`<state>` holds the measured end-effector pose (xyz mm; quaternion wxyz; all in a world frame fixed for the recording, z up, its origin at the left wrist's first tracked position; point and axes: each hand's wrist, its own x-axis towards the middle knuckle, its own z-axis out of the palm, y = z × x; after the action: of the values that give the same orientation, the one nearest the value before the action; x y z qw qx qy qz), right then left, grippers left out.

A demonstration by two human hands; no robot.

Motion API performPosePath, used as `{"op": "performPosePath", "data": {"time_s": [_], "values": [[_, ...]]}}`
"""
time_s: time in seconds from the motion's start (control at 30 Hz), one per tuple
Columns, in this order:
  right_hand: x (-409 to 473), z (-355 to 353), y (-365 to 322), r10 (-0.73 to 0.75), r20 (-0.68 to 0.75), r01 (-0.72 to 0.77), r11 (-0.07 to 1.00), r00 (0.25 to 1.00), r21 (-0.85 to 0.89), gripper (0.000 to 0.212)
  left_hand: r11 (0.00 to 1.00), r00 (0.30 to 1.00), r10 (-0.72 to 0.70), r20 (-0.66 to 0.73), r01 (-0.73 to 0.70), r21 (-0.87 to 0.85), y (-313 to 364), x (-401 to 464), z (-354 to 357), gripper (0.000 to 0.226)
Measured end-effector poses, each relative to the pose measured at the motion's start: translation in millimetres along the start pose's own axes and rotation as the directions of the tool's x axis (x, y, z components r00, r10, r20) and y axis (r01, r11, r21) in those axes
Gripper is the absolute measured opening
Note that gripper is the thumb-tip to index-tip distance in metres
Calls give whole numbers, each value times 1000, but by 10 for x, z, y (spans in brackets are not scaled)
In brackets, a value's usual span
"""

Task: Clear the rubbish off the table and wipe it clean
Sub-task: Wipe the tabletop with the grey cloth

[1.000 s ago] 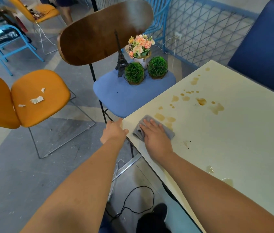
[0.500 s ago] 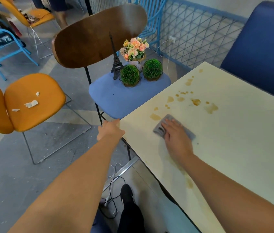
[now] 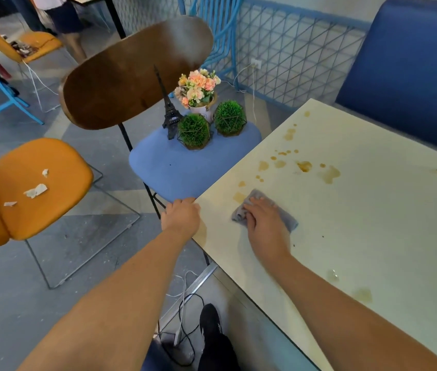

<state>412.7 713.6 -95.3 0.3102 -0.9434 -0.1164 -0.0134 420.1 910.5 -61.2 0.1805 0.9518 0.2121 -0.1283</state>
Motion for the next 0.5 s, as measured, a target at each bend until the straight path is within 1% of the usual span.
{"op": "performPosePath", "data": {"time_s": [0.1,0.17,0.23,0.3,0.37,0.4,0.43,0.5], "values": [[-185,165,-136,-166,69,162,985,984,58,37,995,997,76,-3,-76,-62,85,167,9,33],[-63,151,-29,-226,112,223,974,968,43,39,990,995,88,37,-83,-117,158,273,28,32],[203,92,114,-190,117,192,981,975,-6,43,980,990,116,82,-101,-172,228,382,40,30],[420,51,146,-100,84,103,994,991,-40,45,972,985,126,121,-98,-213,269,467,45,31],[445,83,6,-14,38,15,1000,999,-27,42,966,980,144,139,-109,-234,312,578,31,32],[383,128,-82,5,16,-5,1000,1000,-9,41,962,980,153,128,-118,-247,345,654,22,32],[293,177,-156,0,9,0,1000,1000,7,43,959,980,161,116,-128,-251,382,729,9,33],[158,239,-205,-69,17,69,998,997,-13,46,951,977,169,128,-128,-283,448,835,8,32]]}}
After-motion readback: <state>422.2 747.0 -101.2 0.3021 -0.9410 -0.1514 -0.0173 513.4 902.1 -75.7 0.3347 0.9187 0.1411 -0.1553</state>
